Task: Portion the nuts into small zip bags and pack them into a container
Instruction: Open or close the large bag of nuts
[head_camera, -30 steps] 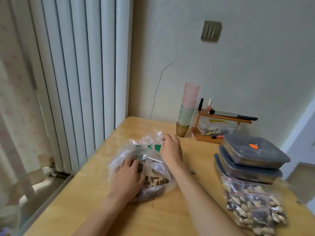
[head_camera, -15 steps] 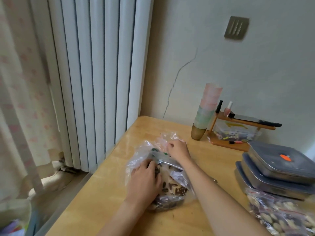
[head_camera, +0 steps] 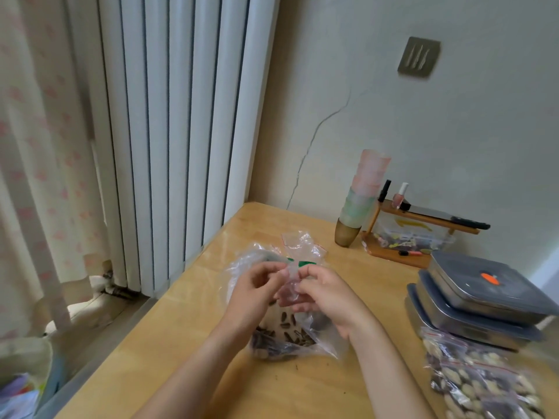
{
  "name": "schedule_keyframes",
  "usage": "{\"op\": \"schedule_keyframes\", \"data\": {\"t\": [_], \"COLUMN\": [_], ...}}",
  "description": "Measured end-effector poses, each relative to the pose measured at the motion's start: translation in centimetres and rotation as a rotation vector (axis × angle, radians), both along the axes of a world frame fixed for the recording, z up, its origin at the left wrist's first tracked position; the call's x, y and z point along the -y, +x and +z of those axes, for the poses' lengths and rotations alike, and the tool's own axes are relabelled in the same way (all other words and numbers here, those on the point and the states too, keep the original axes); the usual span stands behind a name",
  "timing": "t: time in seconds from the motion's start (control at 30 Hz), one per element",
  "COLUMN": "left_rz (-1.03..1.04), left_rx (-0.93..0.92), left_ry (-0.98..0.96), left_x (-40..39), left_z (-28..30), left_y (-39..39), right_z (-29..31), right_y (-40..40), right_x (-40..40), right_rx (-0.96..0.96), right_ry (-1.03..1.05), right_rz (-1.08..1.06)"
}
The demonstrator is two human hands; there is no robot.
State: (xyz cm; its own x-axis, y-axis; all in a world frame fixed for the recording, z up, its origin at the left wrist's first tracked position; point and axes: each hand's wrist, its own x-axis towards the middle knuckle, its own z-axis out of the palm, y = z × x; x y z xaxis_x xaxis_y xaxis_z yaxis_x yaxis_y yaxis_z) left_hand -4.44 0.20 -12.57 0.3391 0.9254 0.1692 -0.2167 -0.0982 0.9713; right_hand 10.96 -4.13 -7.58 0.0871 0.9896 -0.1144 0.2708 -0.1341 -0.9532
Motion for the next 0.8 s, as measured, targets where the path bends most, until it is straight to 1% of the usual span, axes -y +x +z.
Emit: {"op": "schedule_keyframes", "data": {"t": [0.1,0.2,0.27,0.33,0.43,0.57,0.63,0.73,0.8], "left_rz": [0.018,0.054,0.11,0.165,0.215,0.263,0.206,0.058,0.053], "left_rx": [0.064,0.052,-0.009,-0.106,-0.251,-0.379,-0.435,-0.518,-0.536], "left_ry": [-0.096,-0.083,-0.012,0.091,0.236,0.348,0.358,0.341,0.355], "left_x": [-0.1,-0.3,-0.2,-0.1,0.1,0.3,0.4,0.6,0.6], "left_z": [-0.3,-0.5,-0.5,-0.5,-0.5,-0.7,-0.6,-0.8,-1.1], "left_y": [0.1,0.1,0.2,0.3,0.3,0.4,0.4,0.5,0.8], "right_z": [0.3,0.5,0.3,0.3,0.0,-0.6,-0.9,-0.9,-0.8], "right_y": [0.3,0.4,0.7,0.9,1.0,1.0,1.0,0.8,0.6], "right_x": [0.2,-0.1,-0.5,-0.7,-0.9,-1.3,-1.5,-1.5,-1.4], "right_rx": [0.072,0.161,0.11,0.074,0.124,0.166,0.251,0.39,0.444], "right_ry": [-0.054,-0.033,0.018,0.041,0.078,0.083,0.076,0.121,0.13], "right_rz": [0.028,-0.066,-0.128,-0.106,-0.073,-0.124,-0.165,-0.171,-0.137]}}
